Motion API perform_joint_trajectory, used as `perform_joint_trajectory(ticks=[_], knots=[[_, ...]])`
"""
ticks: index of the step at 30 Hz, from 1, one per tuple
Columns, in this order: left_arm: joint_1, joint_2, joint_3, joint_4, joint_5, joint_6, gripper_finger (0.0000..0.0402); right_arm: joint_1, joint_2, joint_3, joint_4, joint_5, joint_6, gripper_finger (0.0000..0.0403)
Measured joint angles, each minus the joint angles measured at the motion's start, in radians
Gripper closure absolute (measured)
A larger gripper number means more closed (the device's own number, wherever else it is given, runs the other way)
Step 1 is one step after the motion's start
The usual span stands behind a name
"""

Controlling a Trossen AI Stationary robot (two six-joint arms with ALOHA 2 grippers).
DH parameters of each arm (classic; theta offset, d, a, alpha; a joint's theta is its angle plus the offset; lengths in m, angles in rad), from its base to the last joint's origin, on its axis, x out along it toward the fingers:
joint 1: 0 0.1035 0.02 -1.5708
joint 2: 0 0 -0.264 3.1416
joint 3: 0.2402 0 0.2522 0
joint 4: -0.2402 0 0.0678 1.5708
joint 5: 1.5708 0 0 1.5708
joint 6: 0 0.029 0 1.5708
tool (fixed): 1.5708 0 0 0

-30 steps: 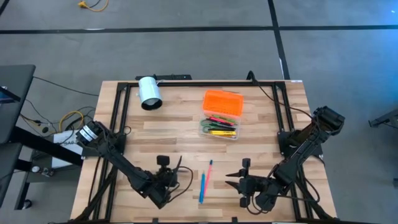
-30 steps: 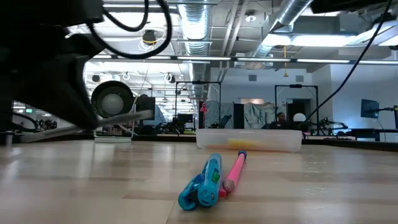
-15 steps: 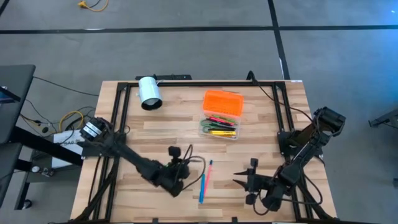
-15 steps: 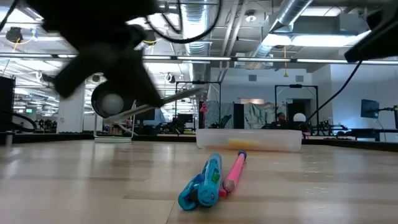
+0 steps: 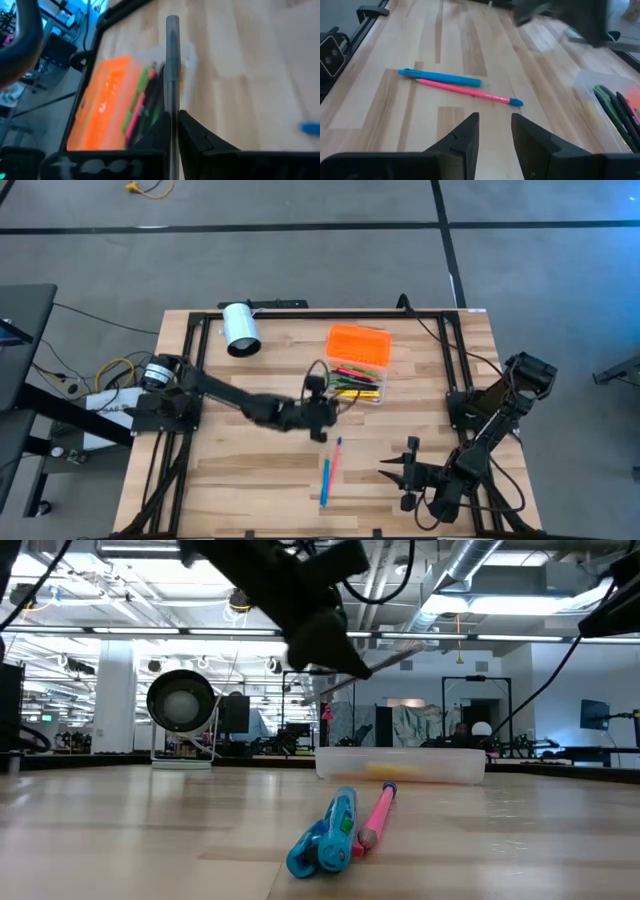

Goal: Pick & place school supplies into a supply box
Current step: Put the grey pen into the supply box

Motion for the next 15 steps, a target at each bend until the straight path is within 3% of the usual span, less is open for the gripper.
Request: perform_joint_trajectory(ticks=[9,15], knots=[[0.194,0.000,0.002,0.112,0.251,0.077,0.0401,0.000,0.000,0.000,-0.001,0.000,-0.046,0.0295],[0.248,0.000,0.002,0.193,0.361,0.077,0.0401,-0.003,0.000,0.000,-0.022,0.000,-0.055,0.0295]])
